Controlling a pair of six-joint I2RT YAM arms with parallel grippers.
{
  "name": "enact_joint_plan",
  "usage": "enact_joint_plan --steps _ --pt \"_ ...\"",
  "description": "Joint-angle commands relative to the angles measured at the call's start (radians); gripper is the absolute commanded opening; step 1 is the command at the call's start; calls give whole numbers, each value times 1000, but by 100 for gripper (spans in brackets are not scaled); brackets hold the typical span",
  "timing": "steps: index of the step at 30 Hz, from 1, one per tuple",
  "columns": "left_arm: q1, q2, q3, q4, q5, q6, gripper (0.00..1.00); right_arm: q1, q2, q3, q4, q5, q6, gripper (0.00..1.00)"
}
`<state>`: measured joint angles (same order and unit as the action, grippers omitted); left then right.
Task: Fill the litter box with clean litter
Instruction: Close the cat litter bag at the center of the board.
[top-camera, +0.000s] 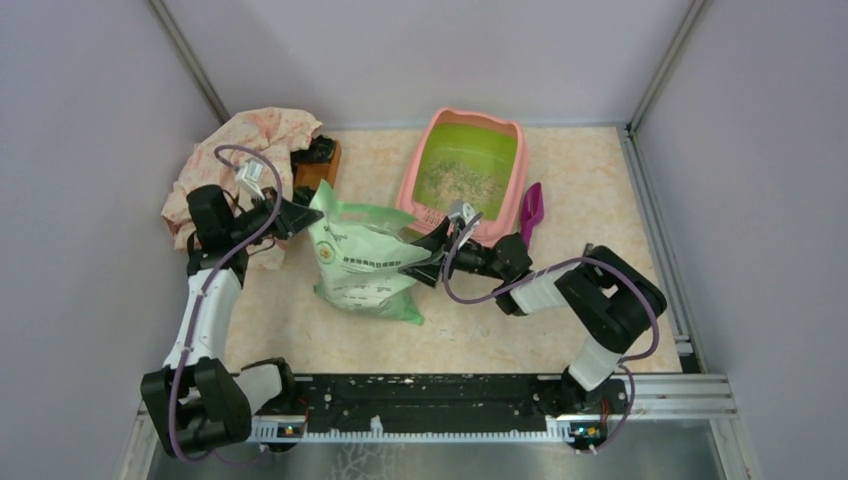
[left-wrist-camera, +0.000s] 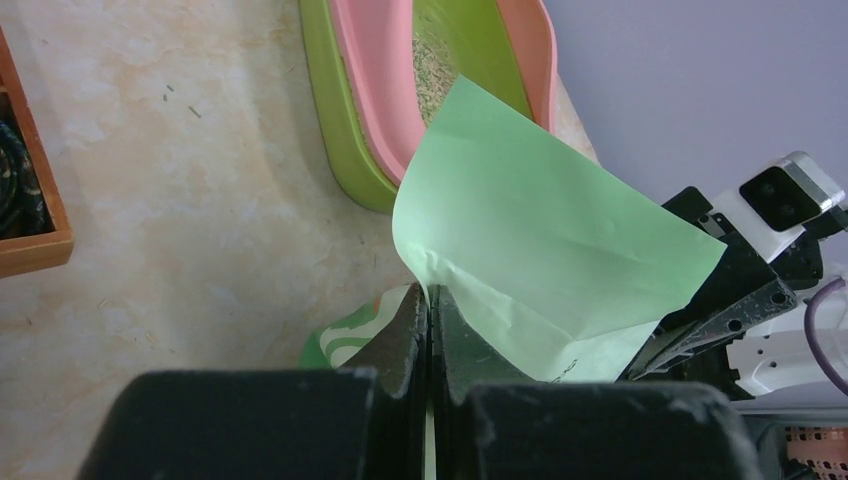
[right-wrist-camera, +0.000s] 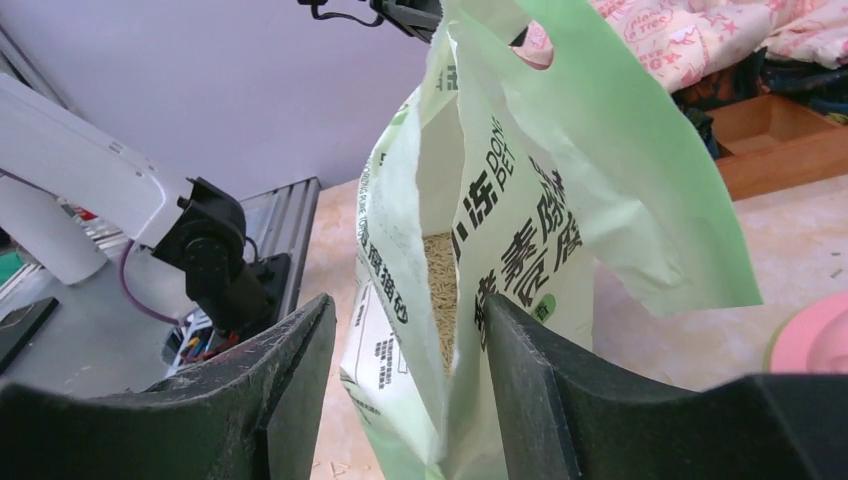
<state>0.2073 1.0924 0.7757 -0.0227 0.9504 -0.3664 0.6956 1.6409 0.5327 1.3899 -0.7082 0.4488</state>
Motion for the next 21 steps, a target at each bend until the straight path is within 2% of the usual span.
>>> enact_joint_plan --steps 1,21 --pt "28 -4 -6 74 -25 -9 0 31 39 53 157 -6 41 57" --pt "81 0 -25 118 11 -56 0 50 137 164 104 93 13 58"
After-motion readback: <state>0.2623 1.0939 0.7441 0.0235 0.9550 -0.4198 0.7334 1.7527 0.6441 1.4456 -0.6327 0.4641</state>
